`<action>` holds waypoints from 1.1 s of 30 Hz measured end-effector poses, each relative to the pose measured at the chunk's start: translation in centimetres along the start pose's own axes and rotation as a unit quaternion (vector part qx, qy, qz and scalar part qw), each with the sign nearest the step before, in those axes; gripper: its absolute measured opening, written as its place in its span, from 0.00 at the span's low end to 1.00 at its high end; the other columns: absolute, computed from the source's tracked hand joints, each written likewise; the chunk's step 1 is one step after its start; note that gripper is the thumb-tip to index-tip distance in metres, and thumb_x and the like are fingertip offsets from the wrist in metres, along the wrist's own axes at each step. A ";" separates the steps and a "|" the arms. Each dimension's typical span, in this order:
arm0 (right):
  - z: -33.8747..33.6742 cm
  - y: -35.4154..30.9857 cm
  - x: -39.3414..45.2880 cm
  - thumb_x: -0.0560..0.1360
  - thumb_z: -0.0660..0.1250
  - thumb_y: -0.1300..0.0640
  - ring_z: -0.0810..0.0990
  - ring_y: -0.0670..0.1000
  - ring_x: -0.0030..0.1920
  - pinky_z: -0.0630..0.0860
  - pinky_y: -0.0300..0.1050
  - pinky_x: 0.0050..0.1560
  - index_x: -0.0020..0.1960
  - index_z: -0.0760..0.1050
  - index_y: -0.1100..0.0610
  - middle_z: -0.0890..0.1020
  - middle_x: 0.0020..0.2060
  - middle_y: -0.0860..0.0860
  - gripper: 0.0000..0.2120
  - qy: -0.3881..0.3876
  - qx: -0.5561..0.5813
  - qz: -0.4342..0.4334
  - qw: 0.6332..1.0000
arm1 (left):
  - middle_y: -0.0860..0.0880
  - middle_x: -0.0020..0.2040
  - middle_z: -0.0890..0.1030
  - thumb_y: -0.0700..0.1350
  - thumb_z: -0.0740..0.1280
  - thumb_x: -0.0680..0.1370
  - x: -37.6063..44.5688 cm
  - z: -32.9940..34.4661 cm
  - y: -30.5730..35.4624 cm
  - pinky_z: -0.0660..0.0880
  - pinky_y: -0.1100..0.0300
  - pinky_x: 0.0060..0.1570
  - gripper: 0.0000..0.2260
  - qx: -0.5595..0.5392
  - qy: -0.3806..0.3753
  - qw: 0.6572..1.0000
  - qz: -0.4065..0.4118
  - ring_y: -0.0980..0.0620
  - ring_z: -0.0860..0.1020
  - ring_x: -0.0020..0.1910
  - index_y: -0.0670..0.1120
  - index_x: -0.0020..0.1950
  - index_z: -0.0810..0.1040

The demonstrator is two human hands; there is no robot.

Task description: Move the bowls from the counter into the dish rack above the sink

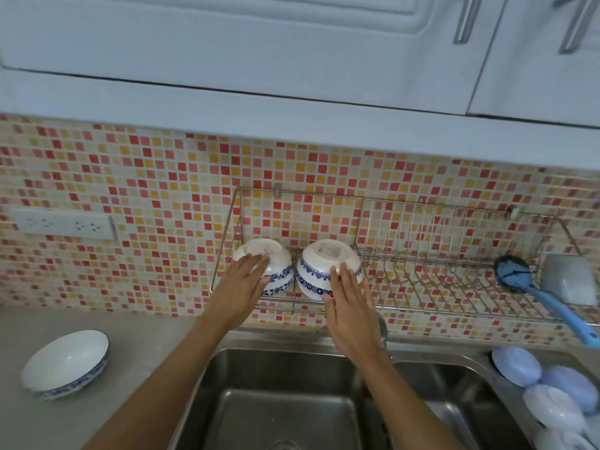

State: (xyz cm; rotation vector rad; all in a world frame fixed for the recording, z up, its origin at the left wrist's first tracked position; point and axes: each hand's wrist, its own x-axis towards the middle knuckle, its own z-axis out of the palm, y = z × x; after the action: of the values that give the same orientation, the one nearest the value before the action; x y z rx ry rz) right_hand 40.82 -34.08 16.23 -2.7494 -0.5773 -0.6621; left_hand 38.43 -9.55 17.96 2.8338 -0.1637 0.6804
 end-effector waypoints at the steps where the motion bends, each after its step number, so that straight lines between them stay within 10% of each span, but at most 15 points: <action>1: 0.1 0.0 -0.1 0.80 0.37 0.43 0.45 0.51 0.78 0.48 0.59 0.77 0.77 0.43 0.51 0.47 0.77 0.50 0.28 0.001 -0.006 0.002 1.000 | 0.49 0.77 0.60 0.64 0.32 0.76 0.1 0.1 0.0 0.49 0.50 0.75 0.34 0.001 -0.010 1.000 -0.003 0.48 0.56 0.76 0.51 0.77 0.55; 6: 0.9 -0.3 -0.2 0.81 0.37 0.44 0.48 0.52 0.78 0.45 0.57 0.76 0.77 0.42 0.51 0.48 0.77 0.50 0.27 0.016 -0.037 0.022 0.999 | 0.53 0.78 0.47 0.59 0.37 0.79 0.1 0.3 0.4 0.42 0.55 0.73 0.27 0.005 -0.046 0.999 -0.016 0.52 0.46 0.77 0.52 0.77 0.45; 13: 2.3 -3.7 -2.7 0.81 0.47 0.42 0.56 0.59 0.76 0.49 0.62 0.75 0.77 0.58 0.53 0.60 0.77 0.54 0.28 0.054 0.001 0.111 0.992 | 0.47 0.76 0.61 0.58 0.36 0.81 -3.2 0.6 0.3 0.45 0.46 0.76 0.28 0.090 -0.007 0.996 -0.008 0.45 0.57 0.75 0.49 0.75 0.60; 20: 7.0 -12.3 -6.1 0.80 0.54 0.42 0.44 0.58 0.77 0.66 0.61 0.69 0.79 0.48 0.49 0.39 0.78 0.54 0.31 0.059 0.149 0.122 0.980 | 0.49 0.78 0.37 0.57 0.47 0.82 -11.0 1.0 -3.7 0.39 0.47 0.75 0.27 -0.008 -0.042 0.999 -0.013 0.49 0.35 0.76 0.54 0.77 0.38; 26: 13.1 -20.6 -7.5 0.78 0.60 0.42 0.56 0.59 0.76 0.73 0.60 0.65 0.77 0.52 0.47 0.41 0.78 0.51 0.32 -0.077 0.204 0.078 0.973 | 0.49 0.78 0.37 0.70 0.33 0.72 -17.4 -0.2 -14.3 0.39 0.48 0.75 0.37 -0.090 -0.067 0.976 -0.188 0.48 0.35 0.76 0.54 0.77 0.40; 33: 19.8 -32.7 -4.6 0.78 0.60 0.43 0.55 0.55 0.77 0.60 0.53 0.74 0.77 0.56 0.49 0.53 0.78 0.52 0.31 -0.254 0.226 0.028 0.940 | 0.39 0.78 0.48 0.55 0.58 0.80 -24.1 -1.4 -30.5 0.49 0.43 0.74 0.30 -0.096 -0.024 0.907 -0.408 0.39 0.47 0.77 0.45 0.77 0.52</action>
State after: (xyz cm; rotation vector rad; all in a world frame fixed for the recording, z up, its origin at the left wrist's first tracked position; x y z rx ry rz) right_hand 30.39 0.01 1.82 -2.4619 -0.6498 0.2001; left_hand 21.33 21.67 2.41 2.3868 0.8517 0.3651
